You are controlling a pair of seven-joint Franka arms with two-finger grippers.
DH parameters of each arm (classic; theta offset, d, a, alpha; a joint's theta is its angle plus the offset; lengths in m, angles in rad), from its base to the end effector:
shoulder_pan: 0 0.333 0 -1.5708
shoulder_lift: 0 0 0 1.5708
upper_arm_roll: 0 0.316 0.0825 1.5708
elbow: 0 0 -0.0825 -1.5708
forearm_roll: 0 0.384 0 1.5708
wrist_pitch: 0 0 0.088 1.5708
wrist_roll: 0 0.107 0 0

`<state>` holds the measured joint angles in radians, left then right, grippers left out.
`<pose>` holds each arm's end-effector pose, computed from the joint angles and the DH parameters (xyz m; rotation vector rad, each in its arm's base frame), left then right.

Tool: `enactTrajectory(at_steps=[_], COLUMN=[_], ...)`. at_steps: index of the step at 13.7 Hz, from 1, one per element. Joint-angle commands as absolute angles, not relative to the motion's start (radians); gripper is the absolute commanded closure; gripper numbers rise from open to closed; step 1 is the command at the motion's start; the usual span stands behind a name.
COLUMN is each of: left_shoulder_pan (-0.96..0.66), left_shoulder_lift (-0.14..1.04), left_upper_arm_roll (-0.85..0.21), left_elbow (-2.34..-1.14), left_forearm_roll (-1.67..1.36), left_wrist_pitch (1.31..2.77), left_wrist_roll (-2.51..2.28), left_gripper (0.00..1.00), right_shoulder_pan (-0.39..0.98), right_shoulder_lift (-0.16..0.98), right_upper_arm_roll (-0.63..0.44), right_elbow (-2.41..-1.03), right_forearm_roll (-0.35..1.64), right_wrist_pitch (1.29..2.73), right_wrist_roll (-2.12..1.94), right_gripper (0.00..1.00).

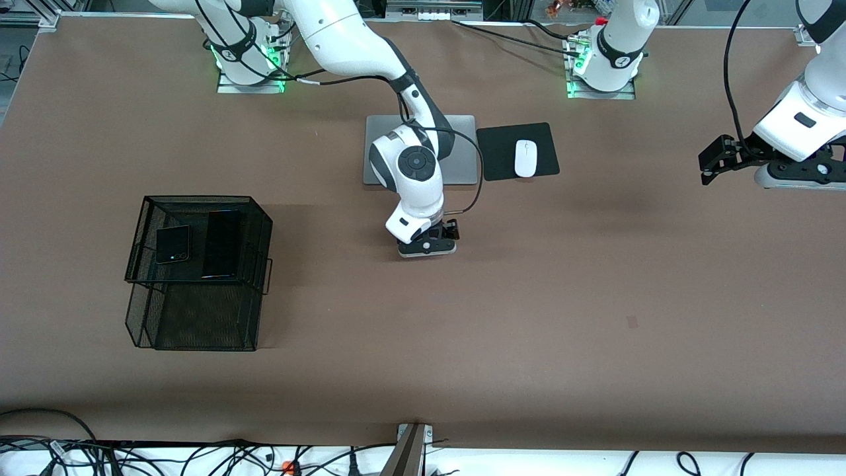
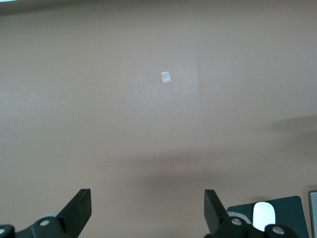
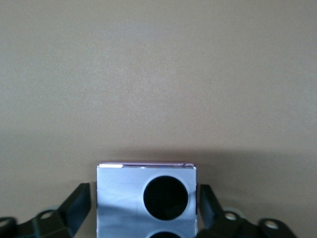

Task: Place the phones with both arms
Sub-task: 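Carry the white flip phone with the right gripper over the mesh basket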

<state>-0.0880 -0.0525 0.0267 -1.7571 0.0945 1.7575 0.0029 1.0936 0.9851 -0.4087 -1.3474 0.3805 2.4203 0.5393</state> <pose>0.5505 -0.0251 0.5816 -3.0477 0.1209 -0.0847 0.5300 0.5312 0.1739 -3.0697 -0.1154 -0.2643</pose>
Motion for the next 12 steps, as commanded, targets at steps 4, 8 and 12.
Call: enactTrajectory(at_steps=[4, 8, 12], left_shoulder_pan=[-0.091, -0.091, -0.091], left_shoulder_lift=[-0.055, -0.055, -0.055], left_upper_arm_roll=[0.028, 0.028, 0.028], left_elbow=[-1.744, -1.744, -1.744], left_forearm_roll=[0.078, 0.080, 0.080], left_wrist_pitch=[1.744, 1.743, 1.743], left_wrist_roll=[0.009, 0.009, 0.011], left_gripper=[0.00, 0.00, 0.00], right_shoulder_pan=[1.091, 1.085, 1.043], right_shoulder_lift=[0.979, 0.847, 0.671], right_upper_arm_roll=[-0.408, -0.437, -0.543], right_elbow=[-1.328, -1.315, -1.260], right_forearm_roll=[0.383, 0.382, 0.374], right_wrist_pitch=[2.421, 2.210, 1.860], right_wrist_roll=[0.554, 0.581, 0.571], right_gripper=[1.00, 1.00, 1.00])
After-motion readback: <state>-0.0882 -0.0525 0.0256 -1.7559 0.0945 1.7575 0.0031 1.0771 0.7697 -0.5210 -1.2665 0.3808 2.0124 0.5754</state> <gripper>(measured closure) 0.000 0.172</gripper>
